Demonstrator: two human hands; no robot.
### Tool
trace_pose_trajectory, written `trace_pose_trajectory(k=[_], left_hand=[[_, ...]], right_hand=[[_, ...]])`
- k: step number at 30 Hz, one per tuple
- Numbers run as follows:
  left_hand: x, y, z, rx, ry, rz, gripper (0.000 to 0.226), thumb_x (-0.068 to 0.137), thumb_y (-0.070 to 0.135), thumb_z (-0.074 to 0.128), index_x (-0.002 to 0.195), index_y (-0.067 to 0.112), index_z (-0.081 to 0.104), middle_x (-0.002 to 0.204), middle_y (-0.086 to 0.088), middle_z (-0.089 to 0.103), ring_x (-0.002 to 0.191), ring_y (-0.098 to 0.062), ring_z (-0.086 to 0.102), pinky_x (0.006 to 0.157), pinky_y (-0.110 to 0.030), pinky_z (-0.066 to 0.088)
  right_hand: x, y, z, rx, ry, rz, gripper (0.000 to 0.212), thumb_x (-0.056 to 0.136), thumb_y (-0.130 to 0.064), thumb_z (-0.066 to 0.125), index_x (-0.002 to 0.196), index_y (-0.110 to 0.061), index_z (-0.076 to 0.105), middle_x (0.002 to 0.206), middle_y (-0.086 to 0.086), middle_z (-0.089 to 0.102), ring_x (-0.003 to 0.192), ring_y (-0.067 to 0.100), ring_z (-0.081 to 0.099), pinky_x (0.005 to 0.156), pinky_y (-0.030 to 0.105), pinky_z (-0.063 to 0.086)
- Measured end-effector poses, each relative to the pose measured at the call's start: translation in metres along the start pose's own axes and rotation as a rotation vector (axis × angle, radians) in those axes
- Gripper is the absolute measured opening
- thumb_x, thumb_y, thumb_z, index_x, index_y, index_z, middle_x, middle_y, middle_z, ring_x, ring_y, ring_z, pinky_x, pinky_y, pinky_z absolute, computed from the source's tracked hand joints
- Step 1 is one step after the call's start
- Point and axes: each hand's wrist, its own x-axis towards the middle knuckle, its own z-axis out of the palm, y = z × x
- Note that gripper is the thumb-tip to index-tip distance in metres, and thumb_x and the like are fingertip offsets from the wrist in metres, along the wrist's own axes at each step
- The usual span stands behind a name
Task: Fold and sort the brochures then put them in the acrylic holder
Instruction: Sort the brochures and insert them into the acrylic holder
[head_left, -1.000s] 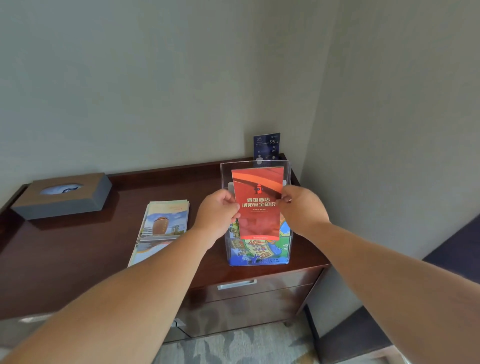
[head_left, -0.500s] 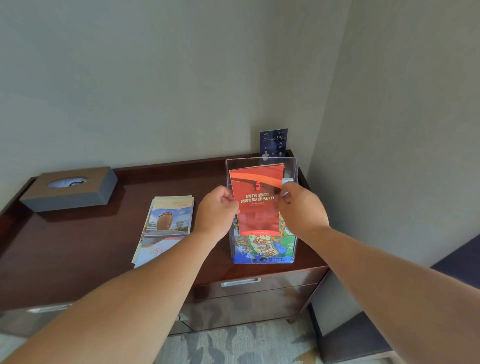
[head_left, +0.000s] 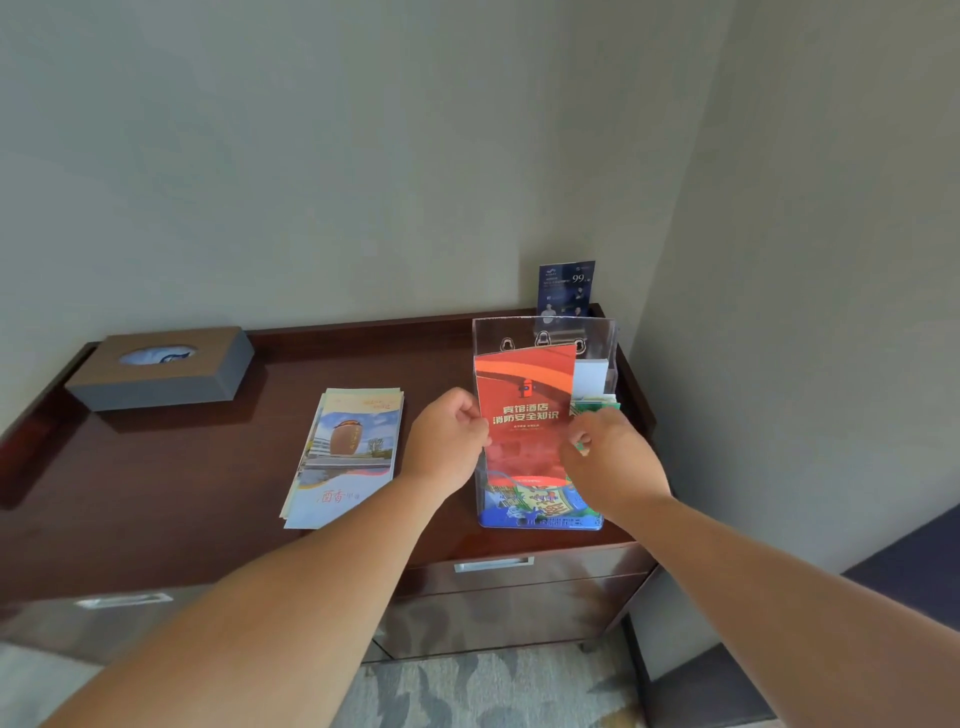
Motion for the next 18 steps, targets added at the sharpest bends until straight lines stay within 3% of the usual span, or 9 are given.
trace_pose_trajectory(k=[2,5,8,10,13,15,18], left_hand=[[0.002,-0.001,0.001,0.003,-0.021,0.002,0.011,0.087,0.006,0.054,0.081,0.014,0.058,0.081,-0.005,0.07,0.075,-0.017,0.072,0.078,-0.052,0.057],[0.004,-0.005,0.006,0.012,-0.054,-0.019,0.013,0.088,0.005,0.055,0.079,0.013,0.057,0.079,-0.007,0.07,0.073,-0.017,0.073,0.078,-0.052,0.057],[0.003,-0.007,0.015,0.061,-0.074,-0.043,0.017,0.087,0.004,0.055,0.074,0.015,0.057,0.077,-0.007,0.07,0.073,-0.021,0.072,0.076,-0.048,0.058],[0.002,-0.008,0.021,0.147,-0.087,-0.038,0.02,0.087,0.005,0.056,0.072,0.018,0.056,0.08,-0.008,0.07,0.077,-0.025,0.071,0.075,-0.045,0.058],[0.002,-0.01,0.026,0.281,-0.089,-0.019,0.023,0.088,0.008,0.054,0.07,0.023,0.055,0.082,-0.004,0.069,0.08,-0.024,0.067,0.065,-0.034,0.051],[0.003,-0.009,0.026,0.329,-0.076,-0.014,0.019,0.09,0.013,0.053,0.075,0.023,0.058,0.084,-0.001,0.069,0.079,-0.02,0.066,0.062,-0.029,0.047],[0.003,-0.006,0.027,0.451,-0.04,0.042,0.015,0.092,0.016,0.052,0.083,0.021,0.064,0.084,0.004,0.067,0.075,-0.016,0.06,0.06,-0.026,0.041]], right_hand=[[-0.002,0.001,0.004,-0.089,-0.103,-0.013,0.021,0.093,-0.024,0.052,0.105,-0.023,0.069,0.116,0.001,0.058,0.098,0.023,0.063,0.087,0.035,0.052],[-0.003,0.003,0.009,-0.285,-0.187,-0.034,0.027,0.091,-0.023,0.051,0.113,-0.025,0.067,0.125,-0.002,0.057,0.107,0.026,0.06,0.093,0.036,0.046],[-0.007,0.007,0.013,-0.565,-0.234,-0.05,0.028,0.09,-0.023,0.051,0.115,-0.027,0.063,0.118,0.0,0.06,0.106,0.025,0.057,0.088,0.037,0.041],[-0.008,0.01,0.013,-0.594,-0.201,-0.023,0.024,0.09,-0.02,0.049,0.109,-0.024,0.063,0.11,0.001,0.063,0.1,0.024,0.059,0.084,0.035,0.042],[-0.002,0.014,0.01,-0.385,-0.099,0.087,0.014,0.093,-0.018,0.042,0.086,-0.018,0.054,0.089,0.003,0.063,0.078,0.026,0.059,0.071,0.032,0.048],[0.003,0.017,0.007,-0.167,-0.06,0.164,0.022,0.097,-0.023,0.041,0.076,-0.021,0.048,0.076,-0.001,0.057,0.064,0.021,0.055,0.06,0.028,0.043],[0.006,0.017,0.005,0.114,-0.013,0.235,0.02,0.096,-0.03,0.05,0.076,-0.025,0.053,0.074,-0.008,0.061,0.065,0.011,0.059,0.057,0.027,0.048]])
